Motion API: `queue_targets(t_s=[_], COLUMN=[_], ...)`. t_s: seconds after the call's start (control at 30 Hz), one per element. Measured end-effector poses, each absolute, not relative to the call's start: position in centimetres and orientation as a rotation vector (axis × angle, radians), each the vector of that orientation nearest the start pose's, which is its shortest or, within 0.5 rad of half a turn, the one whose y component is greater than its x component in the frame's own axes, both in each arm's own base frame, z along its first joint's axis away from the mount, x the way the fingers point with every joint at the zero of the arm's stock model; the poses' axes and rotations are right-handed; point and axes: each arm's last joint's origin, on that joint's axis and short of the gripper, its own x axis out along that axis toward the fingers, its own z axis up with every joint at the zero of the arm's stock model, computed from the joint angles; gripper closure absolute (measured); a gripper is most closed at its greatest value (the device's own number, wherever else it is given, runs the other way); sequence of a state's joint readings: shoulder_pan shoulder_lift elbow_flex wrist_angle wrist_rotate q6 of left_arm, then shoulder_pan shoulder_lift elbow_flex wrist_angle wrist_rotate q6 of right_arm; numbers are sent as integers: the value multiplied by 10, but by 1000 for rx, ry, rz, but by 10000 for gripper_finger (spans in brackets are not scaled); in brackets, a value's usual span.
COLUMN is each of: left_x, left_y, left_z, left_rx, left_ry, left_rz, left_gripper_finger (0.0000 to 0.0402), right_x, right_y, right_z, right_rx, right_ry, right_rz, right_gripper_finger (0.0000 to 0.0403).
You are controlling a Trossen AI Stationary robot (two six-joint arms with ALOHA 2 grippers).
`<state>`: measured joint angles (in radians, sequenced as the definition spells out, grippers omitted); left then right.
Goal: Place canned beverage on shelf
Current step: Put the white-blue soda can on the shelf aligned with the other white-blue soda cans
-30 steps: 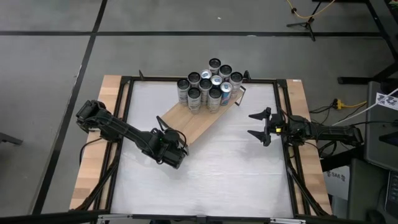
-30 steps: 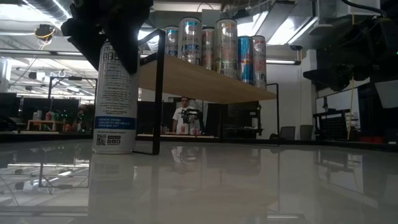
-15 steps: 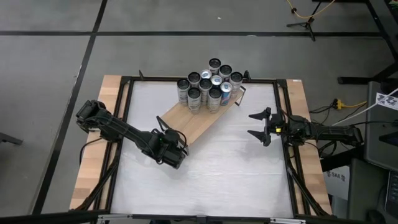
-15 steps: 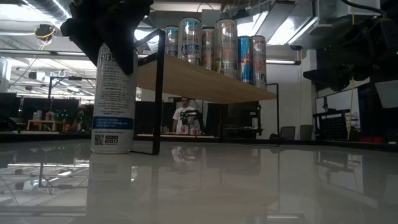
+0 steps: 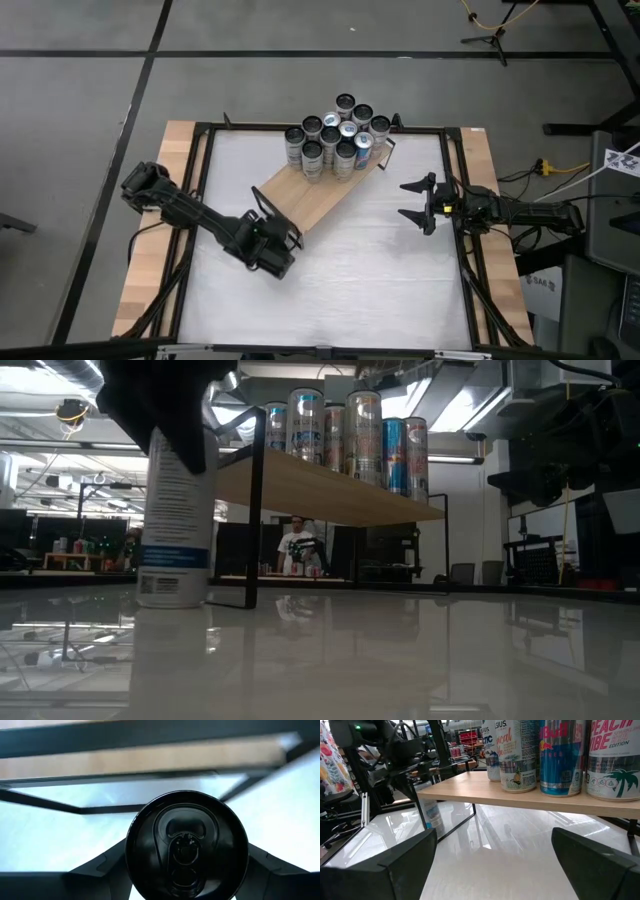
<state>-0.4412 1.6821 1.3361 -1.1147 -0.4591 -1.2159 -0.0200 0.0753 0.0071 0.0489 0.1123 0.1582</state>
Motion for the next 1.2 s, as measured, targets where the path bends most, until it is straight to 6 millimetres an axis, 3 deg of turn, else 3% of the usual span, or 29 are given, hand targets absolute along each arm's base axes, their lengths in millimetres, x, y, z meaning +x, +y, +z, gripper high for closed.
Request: queue_targets(t_s=[0.4,0.77,1.2], left_x=[271,276,289], left_y=[-157,-192,-191], left_z=[247,253,255], left_rx=[-69,134,441], left_ry=[1129,982,972], left_rz=[456,131,-287], left_gripper_finger=[159,159,159], right_x=[102,102,102], right_y=[-5,-5,-5], right_z=[165,165,165], right_rx=[157,157,157], right_ry=[9,9,9], right_rz=[-134,-134,-134], right_gripper_finger=[15,15,15])
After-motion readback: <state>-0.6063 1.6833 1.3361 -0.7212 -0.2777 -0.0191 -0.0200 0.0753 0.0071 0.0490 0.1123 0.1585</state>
